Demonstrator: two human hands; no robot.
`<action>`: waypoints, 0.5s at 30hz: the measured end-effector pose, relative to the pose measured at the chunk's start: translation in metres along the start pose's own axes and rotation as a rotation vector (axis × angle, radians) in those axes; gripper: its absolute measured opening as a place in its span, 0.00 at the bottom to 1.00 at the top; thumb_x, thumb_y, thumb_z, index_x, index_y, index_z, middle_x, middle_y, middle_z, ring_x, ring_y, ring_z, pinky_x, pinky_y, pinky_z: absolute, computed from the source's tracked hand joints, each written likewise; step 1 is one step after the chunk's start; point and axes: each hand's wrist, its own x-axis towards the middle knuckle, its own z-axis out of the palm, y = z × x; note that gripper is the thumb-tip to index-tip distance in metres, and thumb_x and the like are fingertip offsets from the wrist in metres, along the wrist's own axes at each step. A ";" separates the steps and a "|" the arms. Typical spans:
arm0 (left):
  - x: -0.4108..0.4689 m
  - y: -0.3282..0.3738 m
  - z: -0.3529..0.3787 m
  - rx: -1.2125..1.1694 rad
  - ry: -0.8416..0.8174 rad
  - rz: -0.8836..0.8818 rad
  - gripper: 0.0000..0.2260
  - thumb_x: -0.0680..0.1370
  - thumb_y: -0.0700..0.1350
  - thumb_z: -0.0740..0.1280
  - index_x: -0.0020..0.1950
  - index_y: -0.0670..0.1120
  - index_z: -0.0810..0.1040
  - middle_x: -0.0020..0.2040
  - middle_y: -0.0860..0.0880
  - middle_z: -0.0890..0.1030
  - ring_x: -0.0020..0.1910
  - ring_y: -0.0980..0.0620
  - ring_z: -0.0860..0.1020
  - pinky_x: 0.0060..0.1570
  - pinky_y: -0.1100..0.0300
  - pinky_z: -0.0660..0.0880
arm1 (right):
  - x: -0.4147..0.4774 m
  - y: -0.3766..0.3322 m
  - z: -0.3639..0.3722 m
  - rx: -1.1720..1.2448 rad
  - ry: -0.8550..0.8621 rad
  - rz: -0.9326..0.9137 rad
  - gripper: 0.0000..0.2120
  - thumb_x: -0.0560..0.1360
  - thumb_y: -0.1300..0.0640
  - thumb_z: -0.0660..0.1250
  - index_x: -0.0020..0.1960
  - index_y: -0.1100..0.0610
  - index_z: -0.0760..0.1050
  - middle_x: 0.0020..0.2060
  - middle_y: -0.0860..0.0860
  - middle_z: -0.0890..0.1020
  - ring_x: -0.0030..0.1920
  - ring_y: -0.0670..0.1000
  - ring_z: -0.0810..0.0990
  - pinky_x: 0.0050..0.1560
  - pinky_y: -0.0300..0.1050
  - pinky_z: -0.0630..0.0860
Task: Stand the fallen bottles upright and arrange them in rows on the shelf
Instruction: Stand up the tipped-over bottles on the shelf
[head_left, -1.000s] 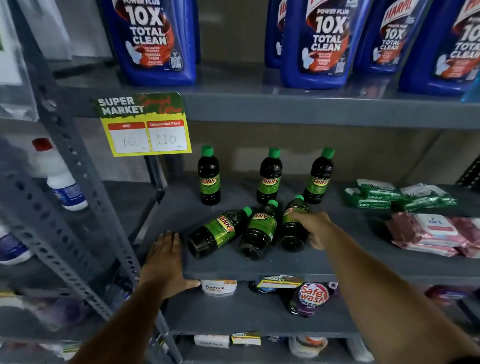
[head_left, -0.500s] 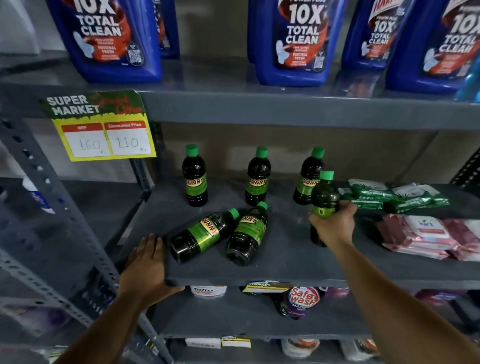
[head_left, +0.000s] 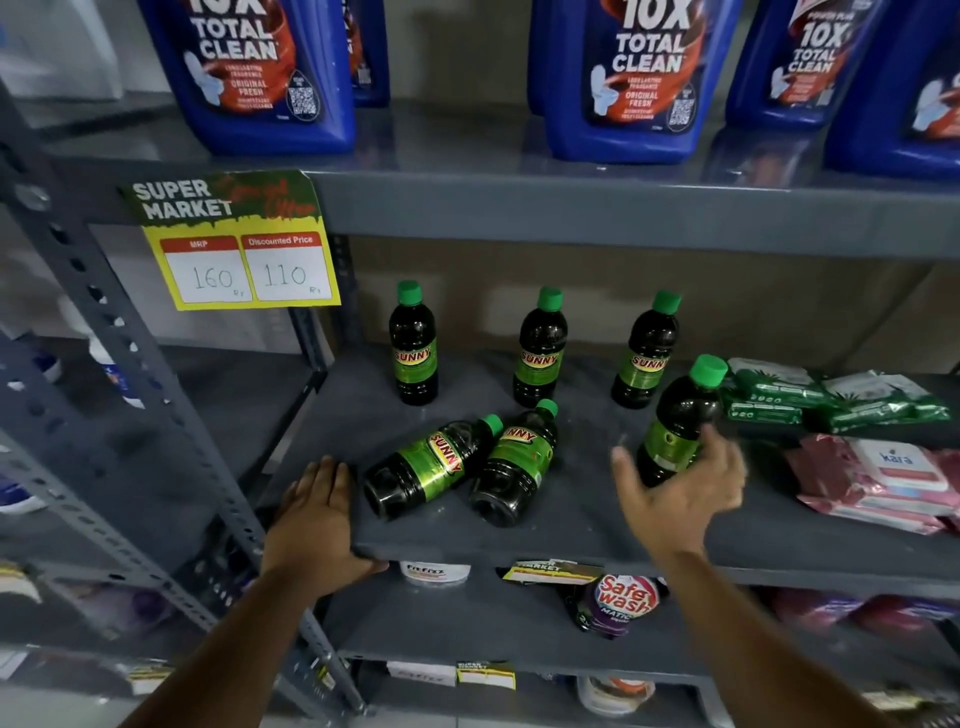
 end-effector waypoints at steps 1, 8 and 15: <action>0.000 -0.001 0.001 -0.001 0.007 -0.001 0.62 0.54 0.77 0.64 0.77 0.40 0.53 0.77 0.40 0.57 0.76 0.41 0.54 0.74 0.46 0.53 | -0.016 -0.009 0.002 0.015 -0.048 -0.145 0.40 0.64 0.36 0.70 0.66 0.60 0.66 0.60 0.68 0.72 0.63 0.63 0.66 0.64 0.56 0.62; 0.001 0.002 -0.004 -0.055 -0.009 -0.018 0.62 0.54 0.77 0.65 0.77 0.43 0.49 0.79 0.43 0.53 0.77 0.43 0.50 0.75 0.47 0.52 | -0.019 -0.090 0.050 0.134 -0.716 0.468 0.43 0.70 0.38 0.72 0.73 0.61 0.58 0.68 0.60 0.69 0.66 0.61 0.72 0.60 0.54 0.73; -0.002 0.002 -0.005 -0.030 0.002 -0.016 0.63 0.53 0.77 0.65 0.77 0.43 0.50 0.78 0.43 0.54 0.77 0.44 0.52 0.75 0.48 0.52 | -0.004 -0.092 0.085 0.087 -0.769 0.710 0.33 0.65 0.39 0.71 0.62 0.60 0.71 0.57 0.58 0.80 0.52 0.59 0.80 0.46 0.47 0.76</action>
